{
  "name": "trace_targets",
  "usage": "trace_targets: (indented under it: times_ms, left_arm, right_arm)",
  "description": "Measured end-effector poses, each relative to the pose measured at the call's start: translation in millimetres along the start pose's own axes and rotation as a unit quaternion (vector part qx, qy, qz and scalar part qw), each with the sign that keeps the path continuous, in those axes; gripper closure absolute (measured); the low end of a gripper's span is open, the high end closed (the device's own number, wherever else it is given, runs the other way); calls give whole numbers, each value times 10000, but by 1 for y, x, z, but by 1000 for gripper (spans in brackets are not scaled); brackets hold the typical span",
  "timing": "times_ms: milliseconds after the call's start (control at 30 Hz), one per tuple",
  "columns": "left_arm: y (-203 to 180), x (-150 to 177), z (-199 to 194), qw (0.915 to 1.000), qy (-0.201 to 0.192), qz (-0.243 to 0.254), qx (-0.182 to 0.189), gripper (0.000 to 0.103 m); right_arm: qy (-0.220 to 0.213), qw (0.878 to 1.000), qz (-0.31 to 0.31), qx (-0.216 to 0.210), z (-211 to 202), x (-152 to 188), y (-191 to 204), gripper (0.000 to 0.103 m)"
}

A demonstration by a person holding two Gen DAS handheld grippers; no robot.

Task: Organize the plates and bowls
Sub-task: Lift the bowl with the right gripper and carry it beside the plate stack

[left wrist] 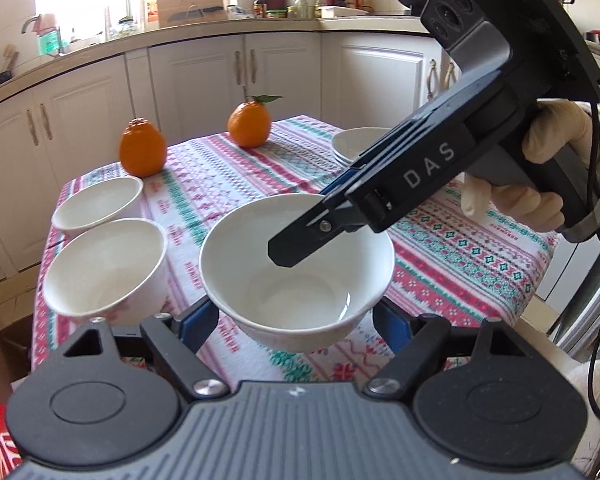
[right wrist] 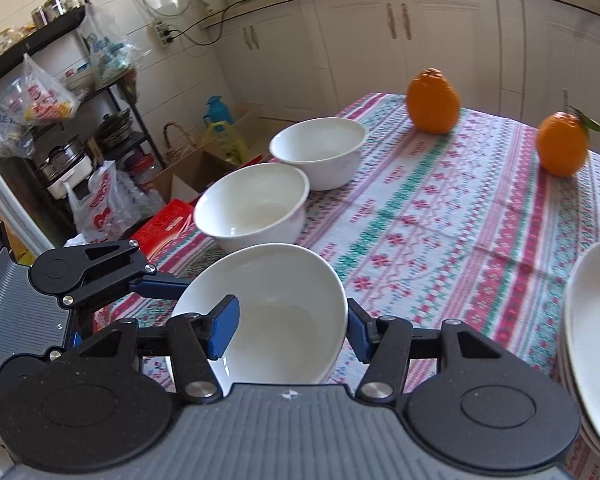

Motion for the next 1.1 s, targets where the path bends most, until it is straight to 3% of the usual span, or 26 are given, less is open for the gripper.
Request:
trace_targets:
  times_ms: [467, 1100]
  left_arm:
    - [-17, -15, 34, 9993, 42, 126, 340, 19]
    - [-16, -14, 48, 9992, 85, 27, 402, 19]
  right_arm:
    - [-88, 9987, 321, 392, -11, 7, -45, 41]
    - [-44, 9978, 486, 455, -1, 12, -60, 37]
Point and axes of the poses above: each gripper's, at about its wrist camera, not at the fingertips, and z roughly the way its jaws point, y to its left, x to its underside, the point moved 10 cm from there along z, roughly the way its jaws point, and after that the axes turned 3 degrees about z, right-handed, at the moved point
